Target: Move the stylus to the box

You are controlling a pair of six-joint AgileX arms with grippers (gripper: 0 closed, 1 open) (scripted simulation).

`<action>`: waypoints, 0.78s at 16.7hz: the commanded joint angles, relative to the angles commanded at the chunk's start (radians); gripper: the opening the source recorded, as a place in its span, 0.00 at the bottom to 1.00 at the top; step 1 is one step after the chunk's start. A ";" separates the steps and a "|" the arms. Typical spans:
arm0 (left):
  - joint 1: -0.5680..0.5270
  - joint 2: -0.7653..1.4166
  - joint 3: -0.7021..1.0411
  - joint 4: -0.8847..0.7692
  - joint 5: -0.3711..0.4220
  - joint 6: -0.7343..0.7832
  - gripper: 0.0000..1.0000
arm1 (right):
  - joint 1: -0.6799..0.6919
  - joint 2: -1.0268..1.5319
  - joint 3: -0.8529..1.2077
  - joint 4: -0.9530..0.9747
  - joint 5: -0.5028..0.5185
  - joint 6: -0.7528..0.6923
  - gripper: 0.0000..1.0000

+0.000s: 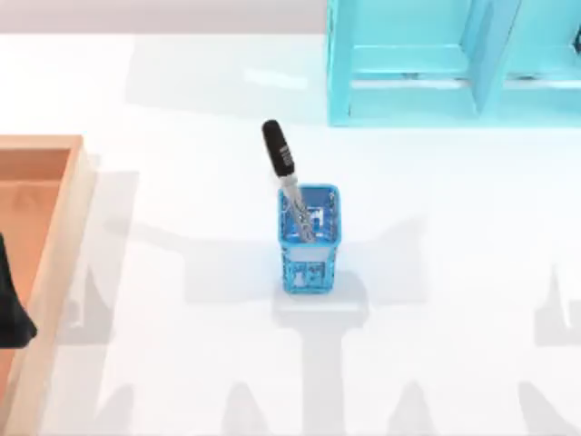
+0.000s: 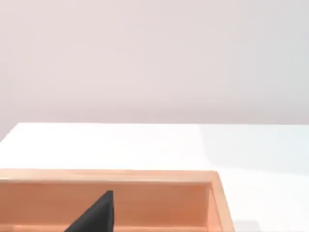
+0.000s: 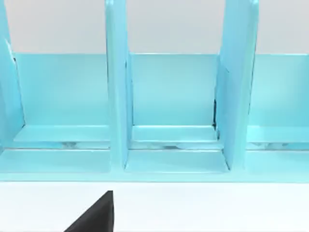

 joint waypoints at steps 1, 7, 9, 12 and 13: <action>0.000 0.000 0.000 0.000 0.000 0.000 1.00 | 0.000 0.000 0.000 0.000 0.000 0.000 1.00; -0.046 0.153 0.025 0.120 0.024 -0.045 1.00 | 0.000 0.000 0.000 0.000 0.000 0.000 1.00; -0.079 0.284 0.045 0.214 0.041 -0.080 1.00 | 0.000 0.000 0.000 0.000 0.000 0.000 1.00; -0.143 0.522 0.081 0.388 0.073 -0.143 1.00 | 0.000 0.000 0.000 0.000 0.000 0.000 1.00; -0.166 0.607 0.094 0.451 0.085 -0.166 1.00 | 0.000 0.000 0.000 0.000 0.000 0.000 1.00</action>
